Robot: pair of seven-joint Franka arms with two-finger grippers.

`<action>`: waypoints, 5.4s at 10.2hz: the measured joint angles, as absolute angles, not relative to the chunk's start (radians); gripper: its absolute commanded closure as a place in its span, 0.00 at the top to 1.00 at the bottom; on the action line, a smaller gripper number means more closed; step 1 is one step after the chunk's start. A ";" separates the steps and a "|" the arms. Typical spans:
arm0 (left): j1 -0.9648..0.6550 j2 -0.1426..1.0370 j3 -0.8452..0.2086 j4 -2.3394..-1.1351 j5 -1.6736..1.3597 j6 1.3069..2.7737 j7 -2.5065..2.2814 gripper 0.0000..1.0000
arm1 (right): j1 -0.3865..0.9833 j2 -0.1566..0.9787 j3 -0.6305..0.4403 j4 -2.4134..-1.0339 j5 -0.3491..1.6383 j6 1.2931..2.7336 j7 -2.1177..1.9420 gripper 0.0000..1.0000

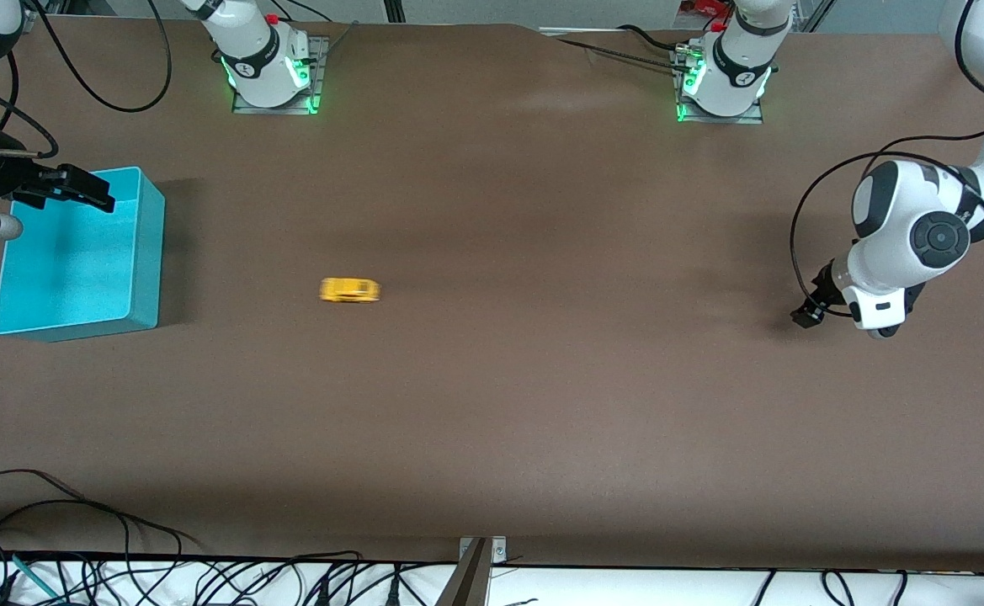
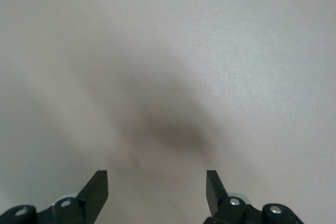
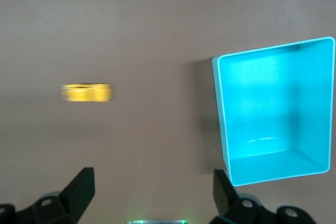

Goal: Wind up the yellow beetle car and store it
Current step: 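Raise the left gripper while the right gripper moves toward the car, then lower the right gripper over the car beside the bin, then close the right gripper on the yellow car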

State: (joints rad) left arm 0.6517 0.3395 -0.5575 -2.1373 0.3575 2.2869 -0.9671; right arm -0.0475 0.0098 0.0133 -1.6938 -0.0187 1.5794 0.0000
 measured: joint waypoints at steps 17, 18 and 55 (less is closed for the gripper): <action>0.652 0.100 -0.659 -1.897 0.112 1.950 -0.178 0.98 | -0.053 0.058 -0.006 -1.694 -0.033 1.602 0.002 1.00; 0.653 0.101 -0.657 -1.899 0.112 1.950 -0.171 0.98 | -0.054 0.058 -0.008 -1.701 -0.033 1.628 0.003 1.00; 0.657 0.100 -0.653 -1.814 0.111 1.927 0.007 1.00 | -0.147 0.296 -0.014 -2.302 -0.035 2.463 1.173 0.01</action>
State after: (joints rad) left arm 0.6572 0.0996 -0.6532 -1.8139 0.1110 1.9270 0.0069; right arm -0.1474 0.2956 -0.0137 -2.3018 -0.0349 2.4631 1.1727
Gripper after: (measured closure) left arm 0.000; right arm 0.608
